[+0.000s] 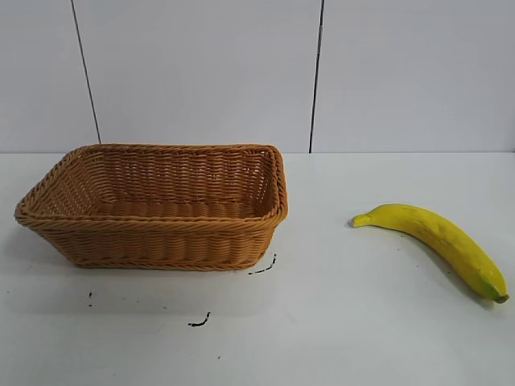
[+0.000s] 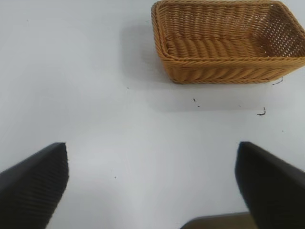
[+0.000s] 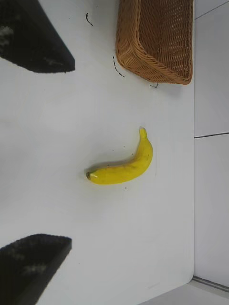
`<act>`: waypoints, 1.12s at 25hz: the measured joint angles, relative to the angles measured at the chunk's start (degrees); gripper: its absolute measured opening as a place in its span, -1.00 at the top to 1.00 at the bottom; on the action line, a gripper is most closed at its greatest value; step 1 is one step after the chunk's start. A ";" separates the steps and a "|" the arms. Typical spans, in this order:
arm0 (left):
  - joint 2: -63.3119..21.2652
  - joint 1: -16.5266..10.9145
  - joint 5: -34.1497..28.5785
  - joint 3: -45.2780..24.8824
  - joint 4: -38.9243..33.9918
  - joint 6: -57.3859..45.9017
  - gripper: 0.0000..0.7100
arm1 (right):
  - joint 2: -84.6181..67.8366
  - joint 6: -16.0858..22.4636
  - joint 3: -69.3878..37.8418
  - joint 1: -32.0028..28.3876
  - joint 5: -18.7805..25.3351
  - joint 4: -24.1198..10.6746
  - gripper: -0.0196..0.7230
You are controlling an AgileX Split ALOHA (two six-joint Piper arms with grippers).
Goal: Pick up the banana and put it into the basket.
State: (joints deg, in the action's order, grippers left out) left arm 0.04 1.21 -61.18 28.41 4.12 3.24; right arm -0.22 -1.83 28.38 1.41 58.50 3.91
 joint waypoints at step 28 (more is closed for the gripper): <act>0.00 0.00 0.00 0.00 0.00 0.00 -0.94 | 53.04 -0.31 24.12 0.00 8.86 -0.43 -0.77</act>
State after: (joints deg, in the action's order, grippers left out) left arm 0.04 1.21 -61.18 28.41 4.12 3.24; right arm 52.82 -2.14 52.50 1.41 67.36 3.47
